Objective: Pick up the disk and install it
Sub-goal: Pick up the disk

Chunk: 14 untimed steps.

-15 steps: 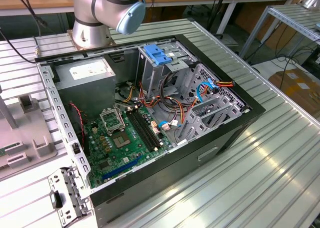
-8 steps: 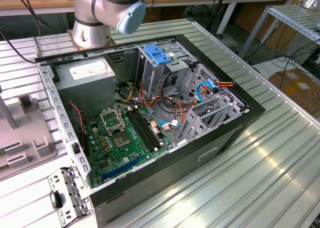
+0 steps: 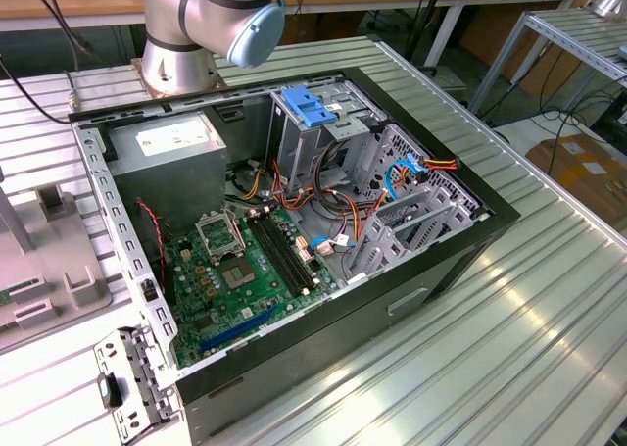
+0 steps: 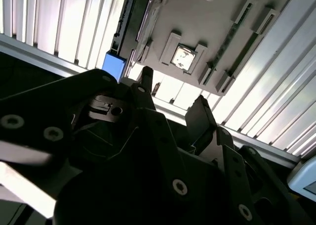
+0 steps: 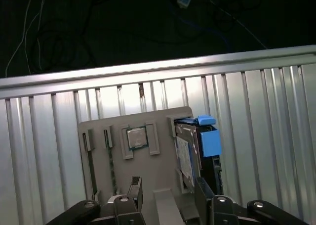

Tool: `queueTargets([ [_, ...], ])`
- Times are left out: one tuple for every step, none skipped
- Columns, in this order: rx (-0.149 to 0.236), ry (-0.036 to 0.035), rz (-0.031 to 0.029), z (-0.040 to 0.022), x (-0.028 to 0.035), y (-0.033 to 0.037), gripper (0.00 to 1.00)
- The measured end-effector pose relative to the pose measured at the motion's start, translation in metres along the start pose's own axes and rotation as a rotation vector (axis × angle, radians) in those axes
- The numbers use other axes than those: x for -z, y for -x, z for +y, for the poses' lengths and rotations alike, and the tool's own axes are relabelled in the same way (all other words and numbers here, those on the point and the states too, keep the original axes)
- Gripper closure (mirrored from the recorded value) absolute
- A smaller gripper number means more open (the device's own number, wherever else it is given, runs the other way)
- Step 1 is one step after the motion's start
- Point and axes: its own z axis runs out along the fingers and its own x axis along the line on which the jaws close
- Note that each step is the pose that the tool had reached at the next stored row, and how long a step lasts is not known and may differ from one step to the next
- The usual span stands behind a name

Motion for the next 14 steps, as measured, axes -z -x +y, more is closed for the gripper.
queueTargets([
  [0.008,0.0005,0.0002,0.0001,-0.0007,0.0009,0.45],
  [0.021,0.0011,0.0007,0.0003,-0.0022,0.0028,0.45],
  [0.029,0.0016,0.0011,0.0004,-0.003,0.0044,0.45],
  [0.037,0.002,0.0013,0.0006,-0.0041,0.0062,0.45],
  [0.041,0.0021,0.0014,0.0007,-0.0046,0.0072,0.45],
  [0.045,0.0024,0.0012,0.0009,-0.0054,0.0093,0.45],
  [0.049,0.0027,0.0009,0.0012,-0.0065,0.0123,0.45],
  [0.051,0.0028,0.0006,0.0014,-0.007,0.0138,0.45],
  [0.054,0.003,0.0004,0.0015,-0.0076,0.0154,0.45],
  [0.056,0.0032,0.0002,0.0017,-0.0081,0.0166,0.45],
  [0.062,0.0035,0.0,0.0019,-0.0092,0.0185,0.45],
  [0.065,0.0037,-0.0001,0.002,-0.0099,0.0197,0.45],
  [0.068,0.0039,-0.0002,0.0021,-0.0105,0.0206,0.45],
  [0.072,0.0041,-0.0004,0.0022,-0.0113,0.0215,0.45],
])
